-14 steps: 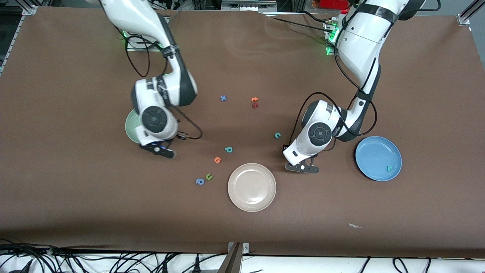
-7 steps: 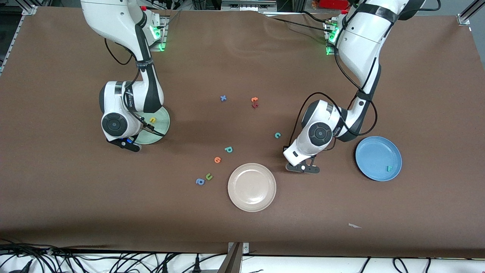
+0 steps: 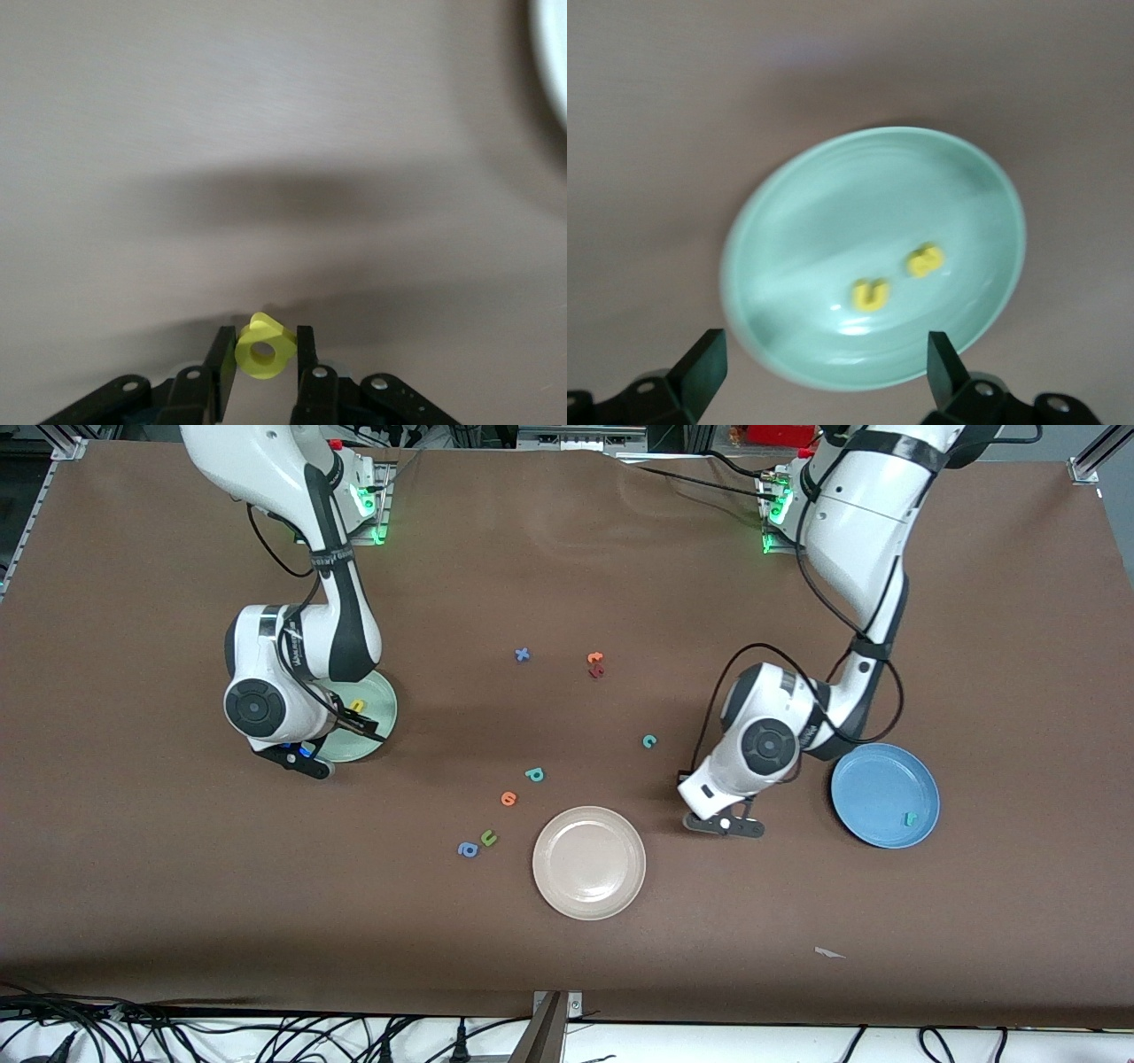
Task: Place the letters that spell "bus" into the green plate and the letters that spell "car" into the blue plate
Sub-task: 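Drop the yellow o on the blue plate while the right gripper reaches the d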
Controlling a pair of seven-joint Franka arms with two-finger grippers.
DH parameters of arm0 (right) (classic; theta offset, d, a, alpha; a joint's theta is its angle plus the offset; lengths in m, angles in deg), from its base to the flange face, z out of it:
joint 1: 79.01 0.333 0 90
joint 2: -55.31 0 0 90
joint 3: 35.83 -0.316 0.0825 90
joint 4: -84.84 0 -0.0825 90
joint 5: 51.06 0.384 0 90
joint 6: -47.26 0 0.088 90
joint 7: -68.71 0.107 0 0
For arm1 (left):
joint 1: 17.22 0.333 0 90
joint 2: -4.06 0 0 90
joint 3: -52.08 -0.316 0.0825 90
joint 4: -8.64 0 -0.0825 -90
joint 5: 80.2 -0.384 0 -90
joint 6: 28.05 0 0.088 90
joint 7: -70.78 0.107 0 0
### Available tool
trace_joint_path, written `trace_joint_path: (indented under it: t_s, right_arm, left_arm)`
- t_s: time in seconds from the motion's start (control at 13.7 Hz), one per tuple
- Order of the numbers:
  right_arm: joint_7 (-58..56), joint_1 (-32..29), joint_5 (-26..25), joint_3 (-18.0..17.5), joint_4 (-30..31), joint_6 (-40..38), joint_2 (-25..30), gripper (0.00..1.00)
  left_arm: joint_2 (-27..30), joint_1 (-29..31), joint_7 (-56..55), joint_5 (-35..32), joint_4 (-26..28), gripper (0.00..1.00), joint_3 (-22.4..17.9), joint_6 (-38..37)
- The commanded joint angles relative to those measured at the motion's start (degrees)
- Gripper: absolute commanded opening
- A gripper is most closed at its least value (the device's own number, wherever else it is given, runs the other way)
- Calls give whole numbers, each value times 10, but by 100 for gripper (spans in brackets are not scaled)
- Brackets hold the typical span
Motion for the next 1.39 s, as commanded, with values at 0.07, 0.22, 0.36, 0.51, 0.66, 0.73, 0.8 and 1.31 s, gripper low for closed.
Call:
trace_joint_path:
  t_s: [0.07, 0.22, 0.36, 0.51, 0.66, 0.73, 0.8, 1.31]
  right_arm:
    - [88, 40, 55, -8, -87, -5, -23, 100]
    - [183, 44, 78, -26, -159, -4, -72, 98]
    - [297, 43, 79, -41, -239, -3, -130, 94]
    - [380, 43, 80, -59, -285, 22, -174, 87]
    - [446, 43, 79, -92, -293, 85, -195, 70]
    - [470, 43, 79, -104, -293, 103, -204, 65]
    - [489, 43, 79, -115, -293, 118, -211, 65]
    - [561, 43, 79, -161, -293, 209, -248, 65]
  left_arm:
    - [31, 64, 131, -31, 5, 25, -11, -61]
    - [32, 90, 173, -99, 5, 25, -21, -71]
    - [32, 126, 223, -135, 3, 25, -21, -71]
    - [31, 156, 280, -150, -9, 25, -22, -71]
    - [27, 179, 324, -157, -11, 49, -22, -71]
    - [25, 186, 329, -158, -10, 99, -21, -68]
    - [25, 187, 320, -148, -11, 100, -19, -68]
    - [30, 174, 28, -27, 11, 100, 112, -61]
